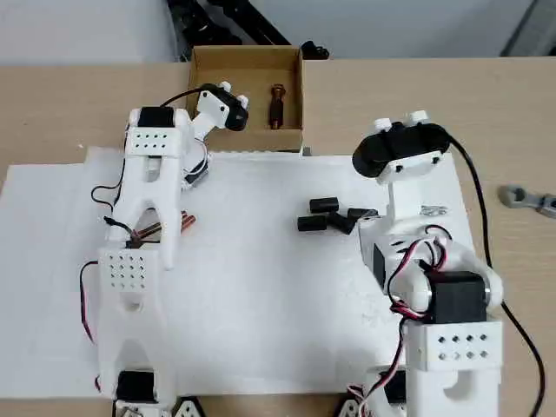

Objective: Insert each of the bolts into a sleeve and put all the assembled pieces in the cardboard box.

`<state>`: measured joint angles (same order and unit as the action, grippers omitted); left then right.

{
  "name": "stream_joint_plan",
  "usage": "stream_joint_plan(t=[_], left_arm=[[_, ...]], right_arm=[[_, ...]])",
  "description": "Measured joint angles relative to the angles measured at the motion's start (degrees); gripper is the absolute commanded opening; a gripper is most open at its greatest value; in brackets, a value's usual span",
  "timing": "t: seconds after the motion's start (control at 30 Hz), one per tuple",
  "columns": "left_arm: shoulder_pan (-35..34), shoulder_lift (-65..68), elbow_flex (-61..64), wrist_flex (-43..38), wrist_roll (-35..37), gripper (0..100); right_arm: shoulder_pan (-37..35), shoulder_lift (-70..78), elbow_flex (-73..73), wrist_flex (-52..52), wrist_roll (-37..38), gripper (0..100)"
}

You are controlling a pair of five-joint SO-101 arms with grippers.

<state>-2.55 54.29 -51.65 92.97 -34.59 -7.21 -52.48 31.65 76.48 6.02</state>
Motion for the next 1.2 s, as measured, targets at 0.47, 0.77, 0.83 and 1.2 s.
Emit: stream_joint_plan(t=[0.47, 0.77, 0.83, 1.2], left_arm=[[0.1, -7.3, -6.2, 6.0, 6.6, 1], [2.5, -31.6, 7.5, 6.2, 15.6, 1], [2.9, -38.2, 12.0, 6.3, 16.2, 1], [3.8, -75.9, 43.1, 6.4, 19.3, 1]], right_arm=[[-7.6, 8.4, 0.0, 0.0, -8.5, 18.2], [-7.7, 28.0, -16.1, 7.4, -9.3, 18.4], [-7.7, 33.1, -22.4, 12.3, -5.9, 18.0], [-9.1, 50.2, -42.1, 18.7, 16.7, 9.3]])
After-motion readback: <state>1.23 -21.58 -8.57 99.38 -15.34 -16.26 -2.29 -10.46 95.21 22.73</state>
